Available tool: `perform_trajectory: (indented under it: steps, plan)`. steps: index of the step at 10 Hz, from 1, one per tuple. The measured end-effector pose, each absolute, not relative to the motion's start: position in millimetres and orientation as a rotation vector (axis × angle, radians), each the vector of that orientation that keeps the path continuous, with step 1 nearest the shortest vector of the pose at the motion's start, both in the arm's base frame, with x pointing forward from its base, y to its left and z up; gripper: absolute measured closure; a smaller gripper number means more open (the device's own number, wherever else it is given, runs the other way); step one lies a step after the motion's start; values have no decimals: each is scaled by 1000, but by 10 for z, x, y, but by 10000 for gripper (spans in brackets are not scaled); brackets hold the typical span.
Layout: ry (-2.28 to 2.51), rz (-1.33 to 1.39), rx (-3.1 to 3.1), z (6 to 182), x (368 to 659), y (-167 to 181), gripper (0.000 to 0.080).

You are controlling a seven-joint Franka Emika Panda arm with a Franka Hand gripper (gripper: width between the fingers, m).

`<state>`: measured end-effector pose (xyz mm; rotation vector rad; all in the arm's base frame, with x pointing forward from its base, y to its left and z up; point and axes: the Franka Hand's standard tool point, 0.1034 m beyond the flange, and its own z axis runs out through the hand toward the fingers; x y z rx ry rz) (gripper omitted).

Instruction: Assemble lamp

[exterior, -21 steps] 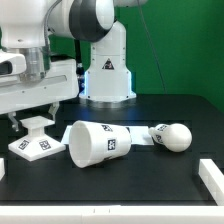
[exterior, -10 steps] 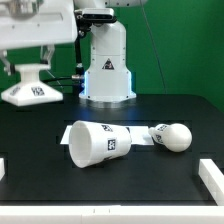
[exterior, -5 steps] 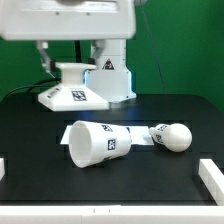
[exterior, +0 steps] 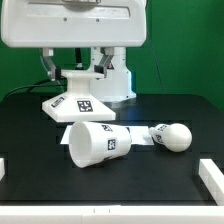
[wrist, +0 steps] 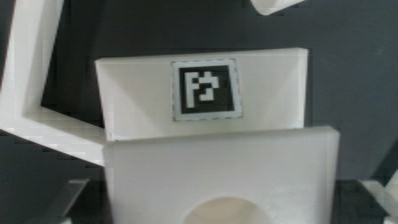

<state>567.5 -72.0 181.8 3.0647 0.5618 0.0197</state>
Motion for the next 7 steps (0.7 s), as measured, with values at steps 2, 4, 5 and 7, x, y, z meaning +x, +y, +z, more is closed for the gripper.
perform_trajectory:
  steps: [2,4,5,7]
  plan:
    - [562,18,3065,1813,5674,-720,269]
    - [370,3,3099,1733,5669,-546,269]
    - [293,-19,3112,1630,5668,-352,269]
    - [71,-45,3174,1428,5747,-96,269]
